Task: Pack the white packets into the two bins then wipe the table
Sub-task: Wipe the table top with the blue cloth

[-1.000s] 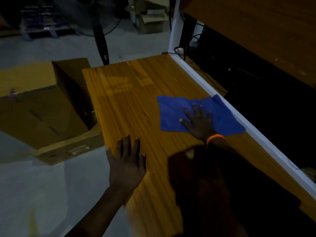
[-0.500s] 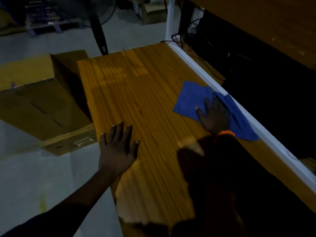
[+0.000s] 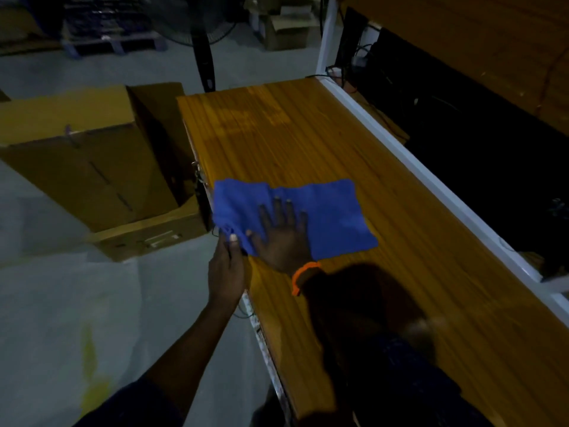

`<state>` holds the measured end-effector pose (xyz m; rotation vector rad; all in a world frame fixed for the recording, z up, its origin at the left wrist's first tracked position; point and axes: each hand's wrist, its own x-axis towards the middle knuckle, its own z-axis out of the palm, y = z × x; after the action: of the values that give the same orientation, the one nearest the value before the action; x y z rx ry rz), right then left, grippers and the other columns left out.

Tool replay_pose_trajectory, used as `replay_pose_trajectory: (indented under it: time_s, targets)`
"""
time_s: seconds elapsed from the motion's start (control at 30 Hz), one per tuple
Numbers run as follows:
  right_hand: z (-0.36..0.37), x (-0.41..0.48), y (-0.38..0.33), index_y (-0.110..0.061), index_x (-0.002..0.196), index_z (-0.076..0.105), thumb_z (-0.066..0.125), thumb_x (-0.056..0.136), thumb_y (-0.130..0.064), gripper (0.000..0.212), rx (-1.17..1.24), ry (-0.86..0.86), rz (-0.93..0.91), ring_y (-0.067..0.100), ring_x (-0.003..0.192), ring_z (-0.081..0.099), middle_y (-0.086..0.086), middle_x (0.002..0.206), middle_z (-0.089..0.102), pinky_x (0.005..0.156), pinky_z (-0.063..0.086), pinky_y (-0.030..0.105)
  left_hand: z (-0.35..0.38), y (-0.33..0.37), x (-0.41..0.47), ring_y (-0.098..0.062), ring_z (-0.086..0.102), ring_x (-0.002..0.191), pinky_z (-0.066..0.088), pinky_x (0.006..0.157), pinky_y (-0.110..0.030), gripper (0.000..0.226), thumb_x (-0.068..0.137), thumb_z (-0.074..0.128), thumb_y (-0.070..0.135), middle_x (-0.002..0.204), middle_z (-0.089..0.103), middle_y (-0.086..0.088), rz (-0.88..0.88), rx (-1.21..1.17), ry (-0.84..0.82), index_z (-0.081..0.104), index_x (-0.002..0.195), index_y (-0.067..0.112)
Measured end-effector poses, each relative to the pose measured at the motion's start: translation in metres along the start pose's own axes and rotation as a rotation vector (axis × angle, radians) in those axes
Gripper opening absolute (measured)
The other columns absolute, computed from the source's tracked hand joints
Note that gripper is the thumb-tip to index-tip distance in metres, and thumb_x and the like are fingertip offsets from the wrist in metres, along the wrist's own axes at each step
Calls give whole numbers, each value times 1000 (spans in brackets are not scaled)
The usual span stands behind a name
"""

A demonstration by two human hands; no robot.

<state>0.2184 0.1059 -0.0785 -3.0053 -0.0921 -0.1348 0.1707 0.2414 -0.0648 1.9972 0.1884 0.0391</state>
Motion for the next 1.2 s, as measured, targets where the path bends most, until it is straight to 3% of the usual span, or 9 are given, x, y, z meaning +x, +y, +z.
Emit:
replay_pose_trajectory:
  time_s: [0.07, 0.13, 0.27, 0.37, 0.5, 0.7, 0.8, 1.03, 1.2]
  targets:
    - [-1, -17, -13, -25, 153, 32, 26, 95, -64, 70, -8, -8, -144, 38, 146, 27, 13, 160, 27, 112, 21, 65, -12, 1, -17, -16, 58, 106, 38, 86, -27, 53, 103, 23, 51, 122, 61, 2, -6, -73, 12, 47, 142, 23]
    - [-3, -38, -16, -28, 154, 29, 27, 97, -60, 66, -10, 3, -280, 34, 148, 26, 9, 161, 27, 113, 21, 62, -20, -5, -28, -18, 60, 106, 42, 83, -27, 53, 103, 25, 52, 121, 61, 3, 45, -60, 30, 47, 140, 21]
    - [-7, -74, 18, -34, 153, 27, 27, 98, -59, 61, -23, 3, -346, 23, 149, 25, -1, 162, 27, 118, 19, 52, -13, -10, -39, -26, 41, 138, 39, 110, -39, 78, 97, 29, 67, 151, 42, -11, 187, 92, -31, 30, 152, 11]
    - [-18, -76, 75, -39, 153, 23, 29, 94, -65, 65, -29, -30, -195, 21, 150, 23, -5, 162, 25, 119, 21, 53, 13, 0, -55, -26, 28, 146, 22, 118, -47, 69, 100, 43, 47, 159, 30, -9, 422, 336, -176, 24, 155, 11]
    - [-34, -53, 159, -41, 155, 14, 22, 91, -73, 72, -45, -134, 12, 25, 152, 13, -4, 165, 15, 117, 16, 59, 38, 3, -65, -29, 27, 148, 1, 115, -45, 65, 99, 40, 52, 160, 32, -6, 477, 666, -159, 37, 151, 14]
    - [-56, -45, 282, -41, 154, 9, 8, 86, -77, 77, -50, -124, 293, 31, 151, 13, 3, 165, 12, 119, 9, 60, 44, -1, -66, -20, 7, 153, 10, 117, -61, 67, 100, 24, 60, 166, 12, 2, 409, 802, -155, 19, 157, 26]
    - [-63, -50, 313, -38, 155, 13, 12, 88, -76, 77, -38, -100, 383, 33, 145, 25, 9, 160, 27, 119, 12, 55, 43, 0, -66, -19, 7, 153, 11, 117, -61, 68, 100, 22, 62, 166, 9, 3, 398, 798, -159, 15, 158, 28]
    - [-49, -71, 247, -20, 154, 26, 27, 95, -63, 73, 18, 24, 791, 45, 141, 27, 21, 158, 26, 116, 14, 62, 42, 0, -68, -19, 12, 153, 10, 117, -60, 68, 99, 25, 62, 165, 18, 1, 416, 748, -137, 25, 156, 26]
    - [-32, -95, 141, -18, 153, 31, 28, 94, -65, 76, 42, 41, 567, 42, 147, 20, 21, 159, 24, 114, 16, 66, 37, 0, -74, -25, 13, 152, 16, 120, -56, 65, 100, 34, 52, 161, 26, -11, 326, 501, -110, 36, 149, 10]
